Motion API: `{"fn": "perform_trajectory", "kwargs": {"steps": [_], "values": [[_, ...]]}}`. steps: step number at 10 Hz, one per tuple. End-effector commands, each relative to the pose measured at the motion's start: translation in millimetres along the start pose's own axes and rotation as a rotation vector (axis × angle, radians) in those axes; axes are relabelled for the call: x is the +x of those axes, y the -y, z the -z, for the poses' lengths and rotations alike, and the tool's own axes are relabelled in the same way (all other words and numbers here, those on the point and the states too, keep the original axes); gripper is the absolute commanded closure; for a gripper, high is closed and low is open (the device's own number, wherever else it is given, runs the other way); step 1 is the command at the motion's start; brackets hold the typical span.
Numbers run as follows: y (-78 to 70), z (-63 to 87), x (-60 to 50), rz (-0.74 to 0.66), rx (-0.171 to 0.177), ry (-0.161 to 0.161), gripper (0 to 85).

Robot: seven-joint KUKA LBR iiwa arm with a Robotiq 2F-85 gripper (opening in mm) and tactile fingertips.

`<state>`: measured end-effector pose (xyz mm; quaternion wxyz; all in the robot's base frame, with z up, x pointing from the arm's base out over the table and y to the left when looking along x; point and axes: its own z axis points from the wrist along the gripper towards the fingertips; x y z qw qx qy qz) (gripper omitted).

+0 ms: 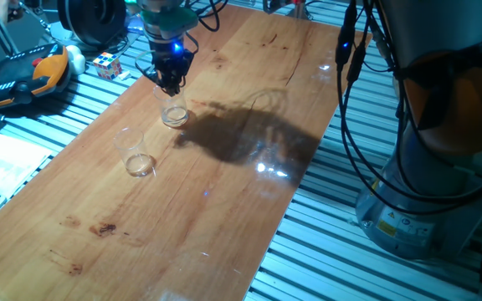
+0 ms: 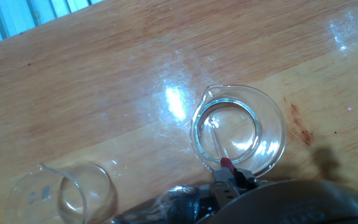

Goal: Transfer liquid using a dropper

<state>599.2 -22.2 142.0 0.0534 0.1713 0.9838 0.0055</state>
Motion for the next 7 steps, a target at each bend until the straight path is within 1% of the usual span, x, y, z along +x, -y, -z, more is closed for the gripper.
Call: {"fn": "perform_trajectory", "kwargs": {"steps": [1, 3, 5, 7], "values": [[0.2, 0.0, 0.0, 0.001, 0.001, 0.001, 83.3], [0.1, -0.6, 0.2, 0.001, 0.001, 0.003, 78.3], [-0.2, -1.3, 0.5, -0.001, 0.0, 0.004, 76.0], [-0.5, -2.1, 0.8, -0.001, 0.0, 0.007, 71.3]]}}
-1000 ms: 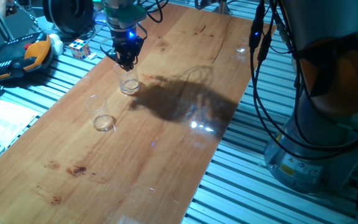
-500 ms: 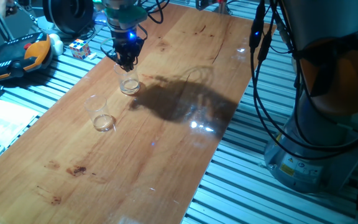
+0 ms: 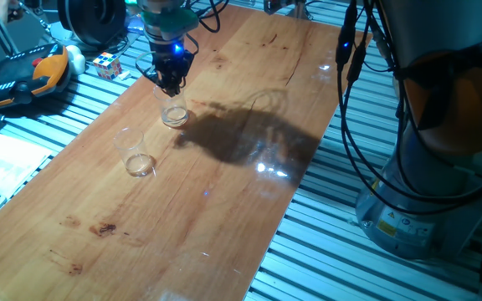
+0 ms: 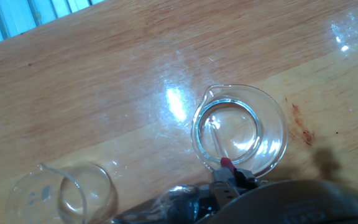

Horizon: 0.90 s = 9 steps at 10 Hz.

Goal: Transfer liquid using a dropper

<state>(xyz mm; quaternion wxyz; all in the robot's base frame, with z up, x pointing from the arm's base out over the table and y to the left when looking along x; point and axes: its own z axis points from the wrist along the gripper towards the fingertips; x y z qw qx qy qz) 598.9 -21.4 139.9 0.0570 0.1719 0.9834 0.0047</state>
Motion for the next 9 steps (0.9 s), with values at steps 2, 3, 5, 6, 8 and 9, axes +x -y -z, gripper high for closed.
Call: {"fn": "perform_trajectory", "kwargs": {"steps": [2, 3, 5, 6, 8, 9], "values": [[-0.4, -0.3, 0.3, -0.001, -0.003, -0.001, 70.7], [-0.4, -0.3, 0.3, -0.001, -0.003, -0.001, 70.7], [-0.4, -0.6, 0.5, -0.001, -0.003, -0.001, 70.7], [-0.4, -0.6, 0.5, 0.0, -0.003, -0.001, 70.3], [-0.7, -0.8, 0.8, -0.001, -0.003, -0.001, 69.0], [-0.8, -1.0, 0.9, -0.001, -0.004, -0.003, 67.7]]}}
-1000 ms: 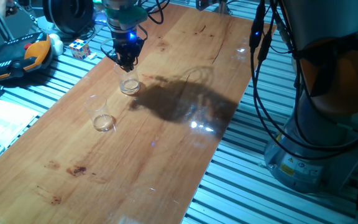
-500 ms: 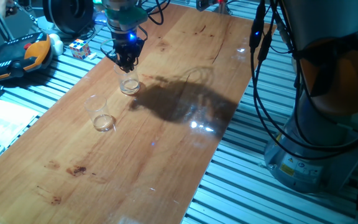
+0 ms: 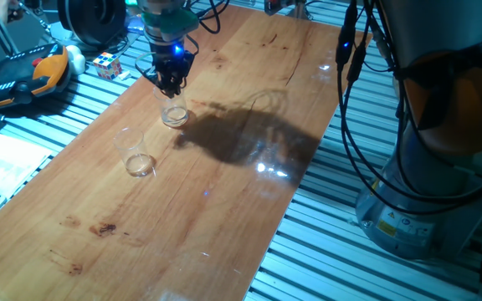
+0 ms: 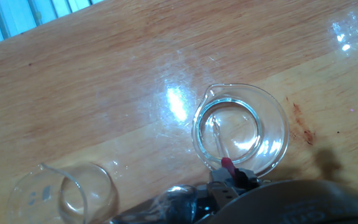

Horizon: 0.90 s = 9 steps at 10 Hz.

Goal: Transfer liquid using a dropper

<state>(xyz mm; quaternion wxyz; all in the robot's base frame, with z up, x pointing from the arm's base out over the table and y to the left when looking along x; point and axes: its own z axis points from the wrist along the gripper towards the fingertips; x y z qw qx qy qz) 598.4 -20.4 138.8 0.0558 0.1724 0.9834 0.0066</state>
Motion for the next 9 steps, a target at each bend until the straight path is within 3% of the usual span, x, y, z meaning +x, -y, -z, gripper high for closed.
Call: {"fn": "perform_trajectory", "kwargs": {"steps": [1, 9], "values": [[0.0, 0.0, 0.0, 0.0, 0.0, 0.0, 66.3], [0.8, -1.7, 1.0, -0.006, -0.001, 0.006, 59.0]]}}
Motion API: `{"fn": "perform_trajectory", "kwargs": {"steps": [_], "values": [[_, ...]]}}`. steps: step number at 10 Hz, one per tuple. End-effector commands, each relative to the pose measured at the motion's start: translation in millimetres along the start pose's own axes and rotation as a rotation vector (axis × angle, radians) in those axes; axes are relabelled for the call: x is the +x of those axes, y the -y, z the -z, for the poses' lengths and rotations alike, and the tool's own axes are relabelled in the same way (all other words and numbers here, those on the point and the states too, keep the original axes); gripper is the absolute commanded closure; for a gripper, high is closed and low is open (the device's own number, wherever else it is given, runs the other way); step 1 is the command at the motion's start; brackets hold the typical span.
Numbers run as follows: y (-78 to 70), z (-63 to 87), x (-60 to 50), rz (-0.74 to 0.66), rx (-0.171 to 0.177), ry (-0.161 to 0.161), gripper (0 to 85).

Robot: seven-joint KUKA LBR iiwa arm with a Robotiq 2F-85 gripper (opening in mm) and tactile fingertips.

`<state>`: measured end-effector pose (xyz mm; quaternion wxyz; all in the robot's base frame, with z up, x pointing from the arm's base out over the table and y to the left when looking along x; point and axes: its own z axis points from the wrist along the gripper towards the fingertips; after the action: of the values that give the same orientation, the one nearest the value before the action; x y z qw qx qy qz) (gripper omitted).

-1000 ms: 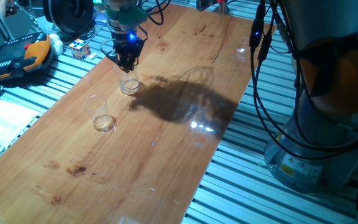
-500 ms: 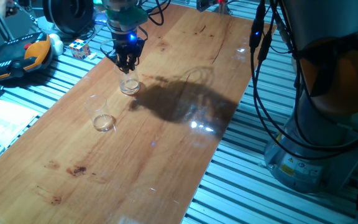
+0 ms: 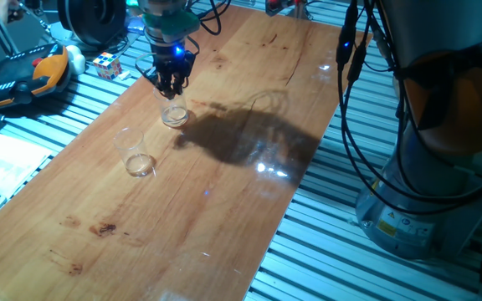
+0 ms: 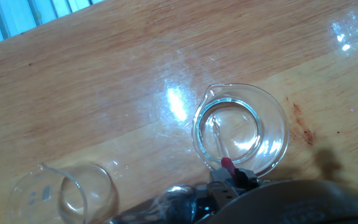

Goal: Transfer liquid using a dropper

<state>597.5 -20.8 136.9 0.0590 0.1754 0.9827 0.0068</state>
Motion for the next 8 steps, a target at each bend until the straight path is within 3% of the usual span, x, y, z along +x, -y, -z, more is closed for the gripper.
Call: {"fn": "perform_trajectory", "kwargs": {"steps": [1, 8], "values": [[0.1, -0.1, 0.2, 0.0, 0.0, 0.0, 58.7], [0.4, -2.2, 0.6, 0.0, 0.001, 0.005, 58.0]]}}
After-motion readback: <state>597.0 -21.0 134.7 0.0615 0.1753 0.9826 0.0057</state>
